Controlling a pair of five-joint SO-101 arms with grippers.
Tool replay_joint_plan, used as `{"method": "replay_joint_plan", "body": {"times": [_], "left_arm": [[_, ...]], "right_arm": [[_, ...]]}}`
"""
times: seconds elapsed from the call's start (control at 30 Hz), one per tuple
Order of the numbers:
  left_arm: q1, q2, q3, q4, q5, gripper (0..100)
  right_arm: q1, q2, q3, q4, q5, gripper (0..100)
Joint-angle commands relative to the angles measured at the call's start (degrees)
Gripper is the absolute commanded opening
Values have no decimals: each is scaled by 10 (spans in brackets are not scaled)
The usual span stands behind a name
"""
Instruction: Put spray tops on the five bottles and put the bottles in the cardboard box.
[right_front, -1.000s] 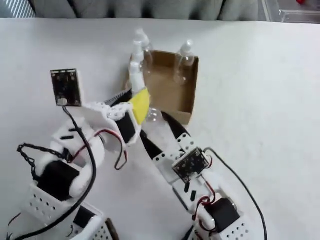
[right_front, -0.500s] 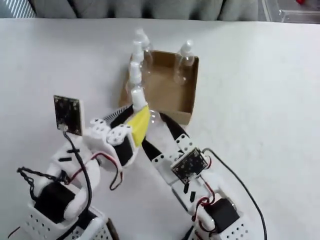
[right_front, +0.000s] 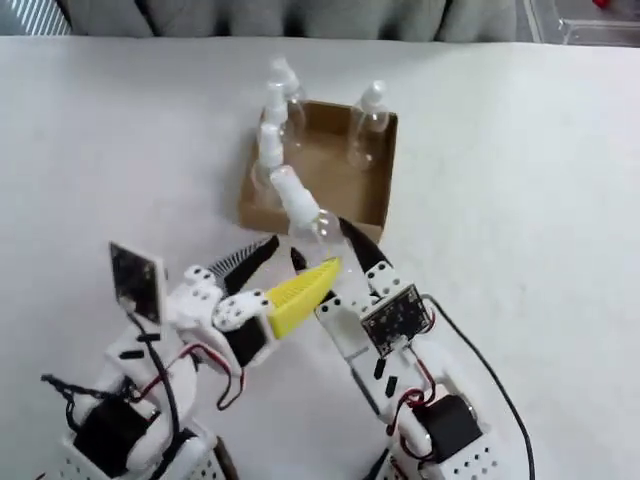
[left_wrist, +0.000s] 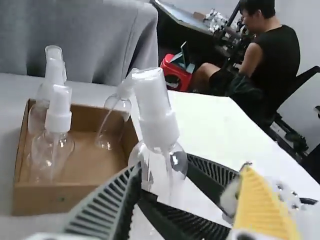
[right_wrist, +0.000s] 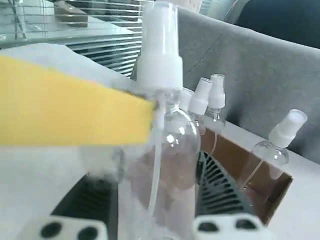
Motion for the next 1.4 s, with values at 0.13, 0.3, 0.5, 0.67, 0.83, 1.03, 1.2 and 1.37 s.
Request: {"method": "replay_joint_plan", "body": {"times": [0.13, 0.3, 0.5, 0.67, 0.83, 1.03, 1.2, 1.37], "left_arm": [[7, -103, 28, 6, -69, 300], [6, -110, 34, 34, -94, 248], [10, -110, 84, -5, -94, 30], [21, -110, 144, -27, -96, 20], [111, -110, 174, -25, -98, 20], [183, -110, 203, -43, -98, 20], [196, -110, 267, -156, -94, 20], [193, -111, 287, -233, -93, 20]], "right_arm": [[10, -4, -9, -10, -15, 15], [59, -4, -9, -15, -18, 15], [79, -4, -11, -17, -19, 15], [111, 0, -11, -49, -22, 15], [130, 0, -12, -79, -83, 15], [141, 21, -54, -107, -88, 15], [140, 124, -114, -130, -137, 15], [124, 203, -147, -137, -193, 15]]}}
